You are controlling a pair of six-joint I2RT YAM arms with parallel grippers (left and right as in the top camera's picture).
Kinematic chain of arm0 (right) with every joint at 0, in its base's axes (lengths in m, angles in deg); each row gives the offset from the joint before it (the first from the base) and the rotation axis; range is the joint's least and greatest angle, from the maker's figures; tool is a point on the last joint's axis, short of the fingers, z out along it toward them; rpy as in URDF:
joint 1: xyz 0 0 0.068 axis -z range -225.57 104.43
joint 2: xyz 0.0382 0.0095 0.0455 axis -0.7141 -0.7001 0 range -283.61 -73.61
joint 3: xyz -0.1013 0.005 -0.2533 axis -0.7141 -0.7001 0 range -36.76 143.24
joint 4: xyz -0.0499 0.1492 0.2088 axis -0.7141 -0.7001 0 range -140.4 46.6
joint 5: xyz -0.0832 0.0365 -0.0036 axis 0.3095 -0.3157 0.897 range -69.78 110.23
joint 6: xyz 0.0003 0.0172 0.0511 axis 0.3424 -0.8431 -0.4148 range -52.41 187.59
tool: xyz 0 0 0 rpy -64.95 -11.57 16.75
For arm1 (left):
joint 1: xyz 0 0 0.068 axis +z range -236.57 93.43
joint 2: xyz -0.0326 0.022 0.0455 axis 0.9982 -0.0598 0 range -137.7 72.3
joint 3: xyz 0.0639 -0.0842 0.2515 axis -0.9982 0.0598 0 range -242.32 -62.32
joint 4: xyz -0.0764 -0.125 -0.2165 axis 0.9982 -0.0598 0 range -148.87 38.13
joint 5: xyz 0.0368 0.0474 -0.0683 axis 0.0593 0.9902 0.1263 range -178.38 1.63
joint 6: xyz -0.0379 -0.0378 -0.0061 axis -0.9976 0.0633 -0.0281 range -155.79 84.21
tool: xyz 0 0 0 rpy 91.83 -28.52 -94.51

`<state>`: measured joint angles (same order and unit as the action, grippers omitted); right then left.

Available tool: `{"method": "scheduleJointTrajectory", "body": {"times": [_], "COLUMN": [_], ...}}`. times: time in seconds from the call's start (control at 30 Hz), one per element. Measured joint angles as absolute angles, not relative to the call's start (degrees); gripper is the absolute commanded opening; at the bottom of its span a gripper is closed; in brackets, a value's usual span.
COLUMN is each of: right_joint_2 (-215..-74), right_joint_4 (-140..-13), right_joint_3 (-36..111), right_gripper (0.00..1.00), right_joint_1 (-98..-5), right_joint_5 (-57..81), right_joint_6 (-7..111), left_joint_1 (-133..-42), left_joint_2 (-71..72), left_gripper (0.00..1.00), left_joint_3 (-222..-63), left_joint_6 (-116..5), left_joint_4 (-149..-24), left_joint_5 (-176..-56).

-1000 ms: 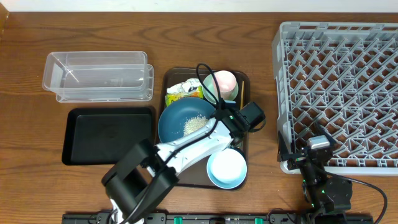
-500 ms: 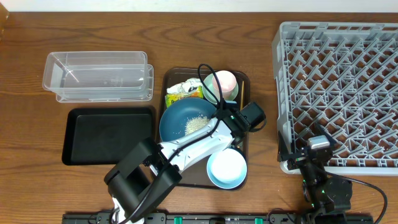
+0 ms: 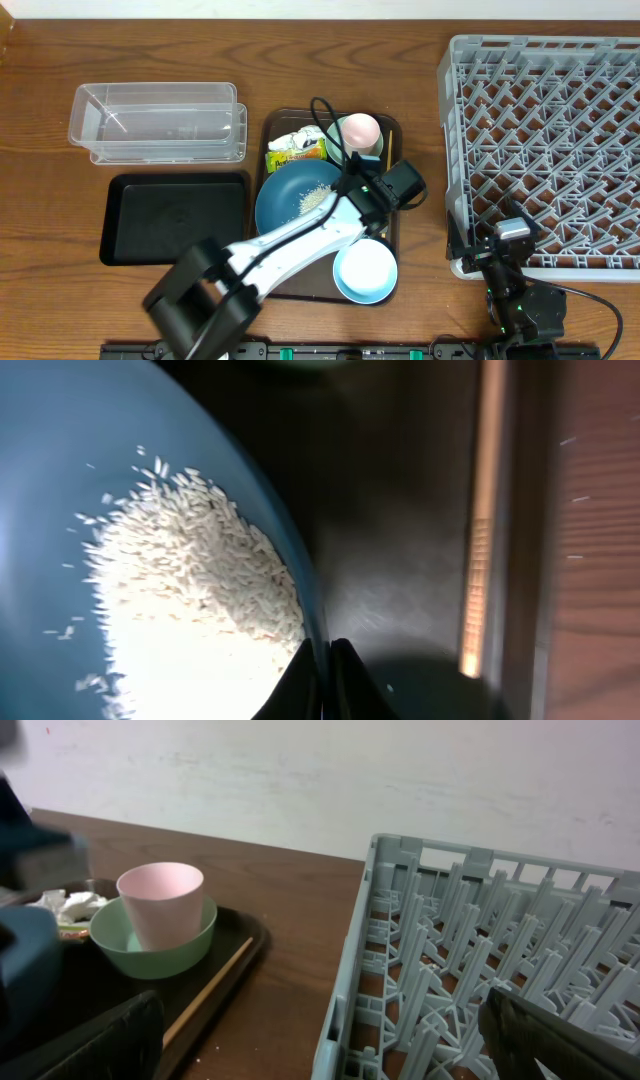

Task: Sort waste into correct bins and load items into the dishwasher rack
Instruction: 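Carry the blue bowl left and tip rice onto the black tray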

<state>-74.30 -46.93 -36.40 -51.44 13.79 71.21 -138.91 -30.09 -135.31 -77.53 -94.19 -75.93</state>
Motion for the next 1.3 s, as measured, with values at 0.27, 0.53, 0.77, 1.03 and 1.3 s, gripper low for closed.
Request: {"method": "scheduleJointTrajectory", "body": {"times": [0.27,0.53,0.77,1.03,1.3], "right_joint_2": [-74.3,-74.3,-74.3,-74.3,-74.3], "right_joint_4": [-47.0,-47.0,-47.0,-46.9,-47.0], "right_joint_3": [-36.4,-36.4,-36.4,-36.4,-36.4], "right_gripper": [0.99,0.99,0.99,0.99,0.99], "right_joint_1": [-51.4,-51.4,-51.4,-51.4,-51.4], "right_joint_5": [13.8,13.8,13.8,13.8,13.8], "right_joint_6": [71.2,71.2,71.2,71.2,71.2], "left_joint_1": [-138.6,-135.4,-127.4,-115.3,-104.1], "left_joint_2": [-24.8,-17.7,-13.0,-8.2,-3.8], "left_gripper": [0.06,0.06,0.06,0.06,0.06], "left_joint_3": [-135.3,-135.3,-135.3,-135.3,-135.1], "left_joint_6": [-77.3,-75.8,-75.7,-73.6,-71.6], "left_joint_4": [-96.5,-98.3,-98.6,-100.0,-100.7], "left_joint_5": [-74.9,-74.7,-78.7,-88.9,-99.1]}}
